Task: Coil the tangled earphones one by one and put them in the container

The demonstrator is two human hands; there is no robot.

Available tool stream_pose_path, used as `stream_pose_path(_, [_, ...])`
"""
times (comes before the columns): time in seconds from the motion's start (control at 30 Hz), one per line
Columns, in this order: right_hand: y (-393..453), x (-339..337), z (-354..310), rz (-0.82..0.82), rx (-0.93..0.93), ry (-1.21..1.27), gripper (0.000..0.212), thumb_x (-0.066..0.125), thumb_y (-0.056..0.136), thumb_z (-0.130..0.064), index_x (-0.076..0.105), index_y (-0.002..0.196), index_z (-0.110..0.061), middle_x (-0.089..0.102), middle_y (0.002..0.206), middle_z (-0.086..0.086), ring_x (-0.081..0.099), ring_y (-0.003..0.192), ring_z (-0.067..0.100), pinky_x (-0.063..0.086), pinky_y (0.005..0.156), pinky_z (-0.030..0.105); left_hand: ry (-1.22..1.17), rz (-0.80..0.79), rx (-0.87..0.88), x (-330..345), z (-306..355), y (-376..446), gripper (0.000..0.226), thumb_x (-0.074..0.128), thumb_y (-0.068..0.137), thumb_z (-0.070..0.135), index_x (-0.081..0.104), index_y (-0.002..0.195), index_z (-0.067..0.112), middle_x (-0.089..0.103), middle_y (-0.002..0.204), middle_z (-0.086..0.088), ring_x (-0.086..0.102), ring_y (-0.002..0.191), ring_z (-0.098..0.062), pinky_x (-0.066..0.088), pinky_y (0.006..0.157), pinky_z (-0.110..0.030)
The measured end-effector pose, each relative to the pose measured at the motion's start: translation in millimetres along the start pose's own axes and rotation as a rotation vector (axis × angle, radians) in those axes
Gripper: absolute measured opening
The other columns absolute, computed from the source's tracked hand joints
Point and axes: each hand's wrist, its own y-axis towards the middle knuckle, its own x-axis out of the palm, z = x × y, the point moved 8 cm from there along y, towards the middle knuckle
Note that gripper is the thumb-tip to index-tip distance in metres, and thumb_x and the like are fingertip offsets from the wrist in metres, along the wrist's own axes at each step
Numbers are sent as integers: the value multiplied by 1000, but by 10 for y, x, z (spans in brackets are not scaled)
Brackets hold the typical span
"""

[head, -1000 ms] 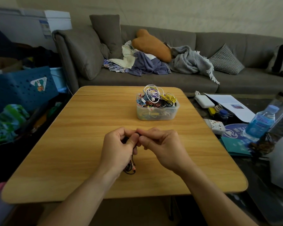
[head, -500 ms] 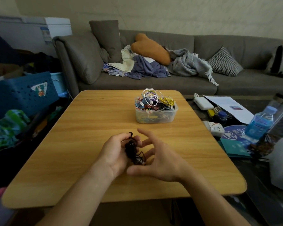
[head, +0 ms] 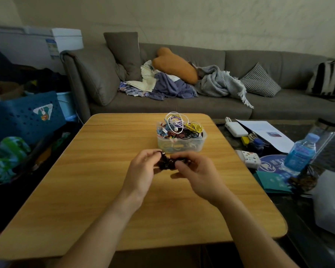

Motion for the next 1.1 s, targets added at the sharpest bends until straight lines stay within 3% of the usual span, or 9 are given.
stream_pose_path(0.2, [430, -550, -368, 148, -110, 130, 24, 59, 93, 4, 70, 99, -16, 72, 104, 11, 74, 88, 21, 58, 86, 30, 174, -13, 162, 97, 129, 296, 23, 59, 94, 12, 59, 117, 15, 68, 107, 0, 62, 98, -11, 48, 80, -22])
stream_pose_path(0.4, [1191, -1125, -503, 350, -129, -254, 15, 68, 91, -10, 72, 103, -16, 75, 92, 6, 72, 79, 15, 58, 76, 29, 624, 36, 495, 184, 344, 552, 44, 65, 90, 19, 52, 132, 20, 50, 129, 8, 43, 124, -9, 37, 107, -30])
stream_pose_path(0.57, [1611, -1080, 26, 303, 48, -392, 39, 75, 86, -29, 60, 120, -19, 70, 102, 3, 70, 87, 18, 52, 70, 32, 786, -65, 482, 319, 187, 671, 59, 63, 92, 20, 39, 145, 24, 32, 153, 9, 23, 140, -8, 19, 116, -28])
stream_pose_path(0.67, [1637, -975, 78, 294, -6, -608, 18, 68, 91, -29, 75, 101, -15, 71, 90, -1, 63, 80, 9, 49, 70, 28, 813, -141, 470, 374, 113, 712, 65, 62, 93, 22, 31, 150, 24, 15, 160, 12, 12, 145, -3, 10, 112, -16])
stream_pose_path(0.77, [1650, -855, 88, 257, -47, -729, 25, 64, 94, -26, 78, 86, -6, 65, 75, 1, 54, 66, 11, 33, 54, 23, 823, -164, 412, 361, 65, 752, 65, 59, 94, 24, 28, 151, 25, 7, 161, 16, 9, 146, -2, 9, 107, -12])
stream_pose_path(0.83, [1675, -803, 136, 221, 7, -830, 34, 60, 96, -25, 72, 71, -6, 56, 62, 2, 45, 52, 11, 30, 45, 18, 858, -195, 374, 363, 17, 760, 65, 58, 95, 26, 26, 151, 26, 2, 161, 18, 9, 146, -4, 12, 106, -16])
stream_pose_path(0.93, [1711, -712, 167, 188, 45, -943, 41, 54, 94, -17, 55, 55, -7, 49, 54, 7, 43, 49, 19, 39, 51, 28, 915, -239, 370, 384, -58, 769, 69, 58, 95, 26, 21, 153, 25, -4, 162, 14, 1, 149, -8, 11, 115, -24])
stream_pose_path(1.03, [1755, -642, 153, 156, 95, -1001, 28, 55, 91, -13, 65, 65, -9, 61, 65, 8, 56, 59, 25, 49, 59, 32, 908, -219, 387, 371, -71, 794, 72, 61, 94, 25, 20, 153, 24, -3, 163, 10, -5, 149, -12, 7, 120, -33])
stream_pose_path(1.1, [1764, -672, 98, 165, 113, -917, 18, 60, 88, -11, 75, 96, -7, 73, 93, 11, 67, 82, 27, 53, 69, 30, 874, -153, 469, 353, -18, 748, 73, 63, 91, 20, 24, 153, 22, 5, 162, 10, -1, 149, -12, 8, 121, -34])
